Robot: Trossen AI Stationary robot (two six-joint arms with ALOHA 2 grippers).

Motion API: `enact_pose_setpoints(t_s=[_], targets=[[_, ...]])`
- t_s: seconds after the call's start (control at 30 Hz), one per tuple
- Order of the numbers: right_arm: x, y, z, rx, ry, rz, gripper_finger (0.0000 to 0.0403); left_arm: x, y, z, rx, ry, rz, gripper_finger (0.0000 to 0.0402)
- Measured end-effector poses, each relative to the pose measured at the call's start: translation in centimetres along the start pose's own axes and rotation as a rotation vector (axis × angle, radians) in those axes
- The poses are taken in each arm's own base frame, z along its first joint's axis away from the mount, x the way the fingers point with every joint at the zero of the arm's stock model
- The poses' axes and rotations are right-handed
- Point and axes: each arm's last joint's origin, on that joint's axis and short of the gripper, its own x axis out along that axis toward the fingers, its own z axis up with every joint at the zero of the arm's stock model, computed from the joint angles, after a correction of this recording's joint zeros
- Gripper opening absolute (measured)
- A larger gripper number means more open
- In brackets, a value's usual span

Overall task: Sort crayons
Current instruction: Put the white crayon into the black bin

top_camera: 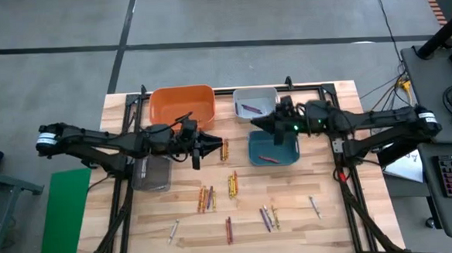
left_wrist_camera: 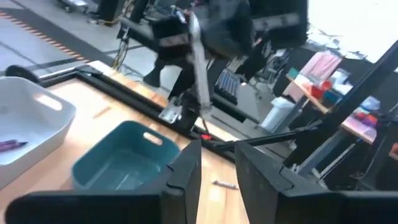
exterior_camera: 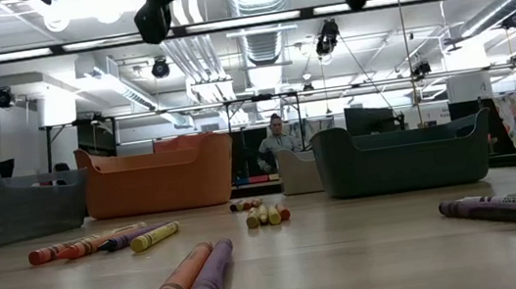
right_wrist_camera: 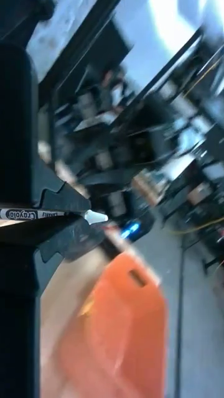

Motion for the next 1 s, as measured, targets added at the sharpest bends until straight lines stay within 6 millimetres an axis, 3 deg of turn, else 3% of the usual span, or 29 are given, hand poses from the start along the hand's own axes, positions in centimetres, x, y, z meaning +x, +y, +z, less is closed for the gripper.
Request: enact_pose_setpoints(t_s=[0.23,0.43,0.67,1.0], targets=[[3.3,-1.6,-0.6,-0.081,-0.012,0.058,0.0009,0.1,0.4,0.0,0.126,-0.047,0.046,0.0131],[5.5,-0.9,-0.3,-0.247,0.005,0.101,0.0009,0.6,1.3,0.1,0.141,-0.015,0.082,0.0171],[7.2,0.2,0.9,-0.342,-0.013,0.146,0.0009,1.4,1.8,-0.7,0.121,0.018,0.079,0.0166],[9.4,0.1,0.5,-0.357,0.021,0.156,0.0009,1.5,1.7,-0.3,0.119,-0.015,0.069,0.0151]])
